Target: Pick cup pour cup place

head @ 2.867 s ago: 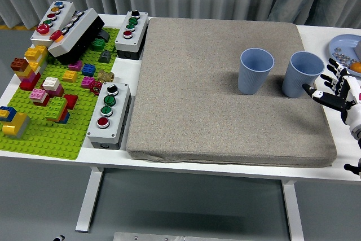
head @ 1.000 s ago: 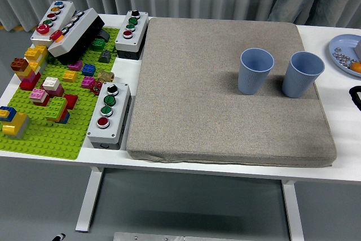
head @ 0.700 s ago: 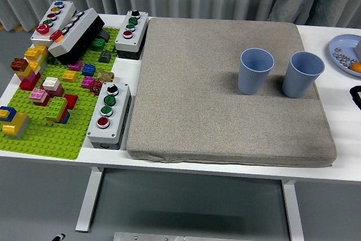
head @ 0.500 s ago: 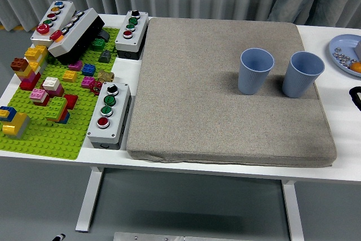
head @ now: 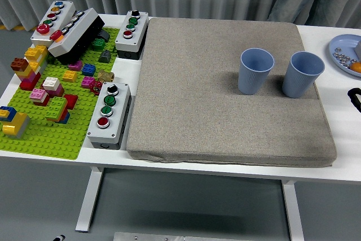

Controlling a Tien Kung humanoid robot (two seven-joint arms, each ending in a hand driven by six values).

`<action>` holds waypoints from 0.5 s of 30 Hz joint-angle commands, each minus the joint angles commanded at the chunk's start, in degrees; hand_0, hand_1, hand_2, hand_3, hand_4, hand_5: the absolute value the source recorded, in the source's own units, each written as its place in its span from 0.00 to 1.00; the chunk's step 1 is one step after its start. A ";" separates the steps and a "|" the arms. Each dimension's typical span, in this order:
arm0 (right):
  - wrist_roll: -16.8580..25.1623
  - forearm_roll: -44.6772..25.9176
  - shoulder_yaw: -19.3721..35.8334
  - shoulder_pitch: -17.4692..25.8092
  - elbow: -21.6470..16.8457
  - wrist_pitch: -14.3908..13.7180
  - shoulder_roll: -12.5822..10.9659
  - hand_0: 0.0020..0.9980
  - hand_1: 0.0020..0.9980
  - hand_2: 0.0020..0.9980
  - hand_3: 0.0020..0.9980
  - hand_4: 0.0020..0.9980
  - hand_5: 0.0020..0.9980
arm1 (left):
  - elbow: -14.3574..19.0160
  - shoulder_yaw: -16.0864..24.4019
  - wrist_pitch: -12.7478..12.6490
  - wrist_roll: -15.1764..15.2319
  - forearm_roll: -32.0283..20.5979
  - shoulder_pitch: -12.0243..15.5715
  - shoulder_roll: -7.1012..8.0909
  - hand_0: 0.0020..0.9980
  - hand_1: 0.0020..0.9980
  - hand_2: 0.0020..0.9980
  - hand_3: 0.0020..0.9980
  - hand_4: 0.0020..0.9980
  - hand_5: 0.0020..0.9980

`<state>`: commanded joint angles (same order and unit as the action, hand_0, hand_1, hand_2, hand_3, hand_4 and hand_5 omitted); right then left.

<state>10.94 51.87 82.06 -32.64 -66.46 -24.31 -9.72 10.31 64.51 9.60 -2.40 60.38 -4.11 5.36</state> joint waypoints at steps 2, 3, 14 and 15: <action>-0.01 -0.17 -0.05 0.02 0.02 0.11 -0.02 0.88 0.77 0.78 0.79 0.78 1.00 | 0.00 0.00 -0.02 0.03 -0.05 -0.03 0.01 0.84 0.81 0.89 0.81 0.64 1.00; -0.03 -0.15 -0.01 0.01 0.04 0.15 -0.03 0.88 0.77 0.78 0.79 0.78 1.00 | 0.00 -0.01 -0.03 0.03 -0.04 -0.05 0.01 0.84 0.81 0.89 0.81 0.64 1.00; -0.22 0.37 0.31 0.07 0.00 0.33 -0.07 0.88 0.77 0.78 0.79 0.78 1.00 | 0.00 -0.01 -0.01 0.07 -0.07 -0.04 0.02 0.84 0.81 0.89 0.81 0.64 1.00; -0.24 0.40 0.32 0.07 0.00 0.33 -0.07 0.88 0.77 0.78 0.79 0.78 1.00 | 0.00 0.04 -0.02 0.07 -0.04 -0.04 0.02 0.84 0.81 0.89 0.81 0.64 1.00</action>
<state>10.70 52.27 82.37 -32.57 -66.46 -23.98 -9.80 10.31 64.54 9.58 -2.33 60.34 -4.15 5.38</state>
